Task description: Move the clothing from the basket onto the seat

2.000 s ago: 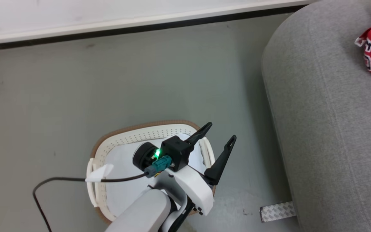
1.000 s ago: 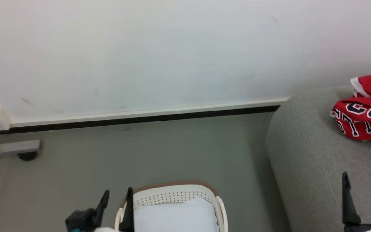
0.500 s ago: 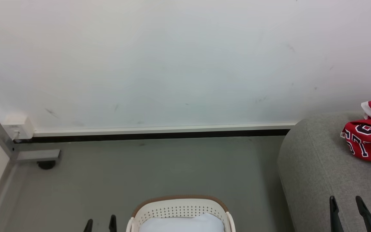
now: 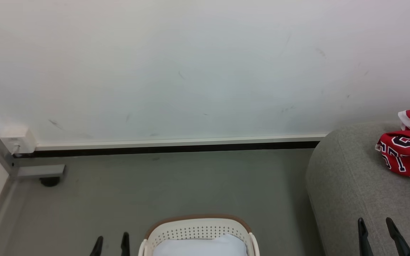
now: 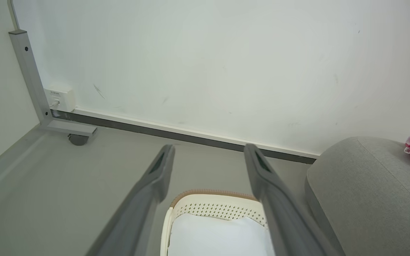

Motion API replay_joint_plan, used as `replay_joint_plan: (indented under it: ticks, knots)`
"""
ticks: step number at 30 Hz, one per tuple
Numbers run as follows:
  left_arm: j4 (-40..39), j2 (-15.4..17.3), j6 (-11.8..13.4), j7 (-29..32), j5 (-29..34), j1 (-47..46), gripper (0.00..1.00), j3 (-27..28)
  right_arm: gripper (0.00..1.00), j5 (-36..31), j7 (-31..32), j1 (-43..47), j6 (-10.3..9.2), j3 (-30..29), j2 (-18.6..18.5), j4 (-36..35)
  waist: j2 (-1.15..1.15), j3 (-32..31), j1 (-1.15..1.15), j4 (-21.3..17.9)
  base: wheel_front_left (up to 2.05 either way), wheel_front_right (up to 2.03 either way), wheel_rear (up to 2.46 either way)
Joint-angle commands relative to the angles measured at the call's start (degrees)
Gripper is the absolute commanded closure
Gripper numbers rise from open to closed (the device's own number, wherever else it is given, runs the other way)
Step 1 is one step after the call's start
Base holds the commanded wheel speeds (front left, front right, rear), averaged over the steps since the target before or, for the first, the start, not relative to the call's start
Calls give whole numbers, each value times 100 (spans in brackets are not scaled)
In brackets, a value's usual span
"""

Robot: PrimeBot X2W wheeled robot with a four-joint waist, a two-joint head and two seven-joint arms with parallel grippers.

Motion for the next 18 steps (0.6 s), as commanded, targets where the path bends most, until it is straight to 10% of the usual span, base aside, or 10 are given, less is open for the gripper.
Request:
replay_joint_plan:
  ticks: [1,17,18]
  knots:
    - [-12,10,6,-4,-60,-34,0,-29,0,13,2,-65,-15,6,-11,35,0,12,1,-10,0,0,0]
    - [-26,10,66,-4,-166,-116,0,-156,0,-47,2,-212,-15,103,-11,76,0,103,1,22,0,0,0]
    - [-9,-5,60,0,-75,-78,100,-173,100,-6,-1,-129,0,103,2,81,0,104,1,21,0,0,0]
